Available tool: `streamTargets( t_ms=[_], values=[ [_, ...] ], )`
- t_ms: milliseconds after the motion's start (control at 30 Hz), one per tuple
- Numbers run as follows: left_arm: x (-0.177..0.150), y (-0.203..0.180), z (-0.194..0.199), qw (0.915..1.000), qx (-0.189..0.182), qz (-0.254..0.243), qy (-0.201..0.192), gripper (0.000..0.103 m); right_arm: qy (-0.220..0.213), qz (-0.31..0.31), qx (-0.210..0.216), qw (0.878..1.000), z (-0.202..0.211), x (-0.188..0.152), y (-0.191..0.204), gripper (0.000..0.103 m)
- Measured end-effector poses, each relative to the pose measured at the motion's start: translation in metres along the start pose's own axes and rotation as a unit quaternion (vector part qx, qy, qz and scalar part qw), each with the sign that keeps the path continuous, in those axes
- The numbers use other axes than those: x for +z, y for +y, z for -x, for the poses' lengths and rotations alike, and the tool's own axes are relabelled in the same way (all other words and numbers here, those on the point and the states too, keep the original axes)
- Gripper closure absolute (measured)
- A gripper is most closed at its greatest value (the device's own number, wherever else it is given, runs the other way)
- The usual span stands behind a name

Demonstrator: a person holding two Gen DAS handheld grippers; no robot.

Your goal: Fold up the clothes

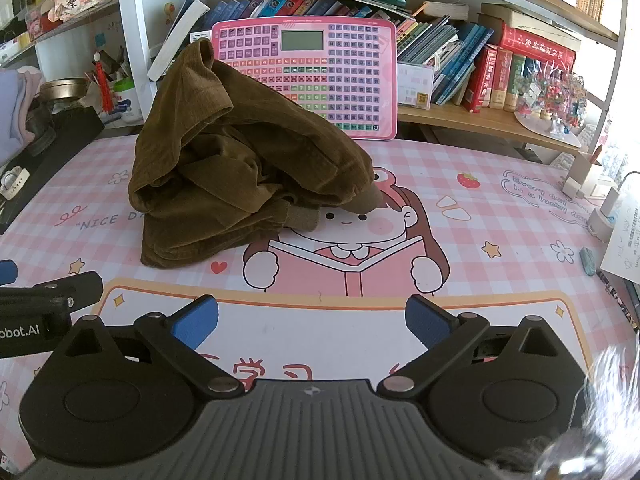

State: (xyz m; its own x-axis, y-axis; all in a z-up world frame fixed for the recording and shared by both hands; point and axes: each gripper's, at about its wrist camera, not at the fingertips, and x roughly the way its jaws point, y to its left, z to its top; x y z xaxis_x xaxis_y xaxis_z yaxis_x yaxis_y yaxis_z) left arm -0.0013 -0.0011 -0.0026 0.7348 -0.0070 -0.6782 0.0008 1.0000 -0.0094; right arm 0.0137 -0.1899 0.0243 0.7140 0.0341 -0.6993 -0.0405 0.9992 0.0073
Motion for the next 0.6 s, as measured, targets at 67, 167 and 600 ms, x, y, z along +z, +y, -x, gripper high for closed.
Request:
streamTargets(
  t_ms=[67, 167, 600],
  values=[
    [0.0001, 0.0002, 0.0001, 1.0000, 0.000, 0.001, 0.001, 0.000, 0.000, 0.000, 0.000, 1.000, 0.0003, -0.0002, 0.0003, 0.002],
    [0.0005, 0.0006, 0.0003, 1.0000, 0.000, 0.001, 0.002, 0.000, 0.001, -0.001, -0.001, 1.000, 0.0003, 0.0000, 0.0001, 0.002],
    [0.0012, 0.0016, 0.0014, 1.0000, 0.002, 0.003, 0.004, 0.000, 0.001, -0.002, -0.001, 1.000, 0.0003, -0.0004, 0.0000, 0.002]
  ],
)
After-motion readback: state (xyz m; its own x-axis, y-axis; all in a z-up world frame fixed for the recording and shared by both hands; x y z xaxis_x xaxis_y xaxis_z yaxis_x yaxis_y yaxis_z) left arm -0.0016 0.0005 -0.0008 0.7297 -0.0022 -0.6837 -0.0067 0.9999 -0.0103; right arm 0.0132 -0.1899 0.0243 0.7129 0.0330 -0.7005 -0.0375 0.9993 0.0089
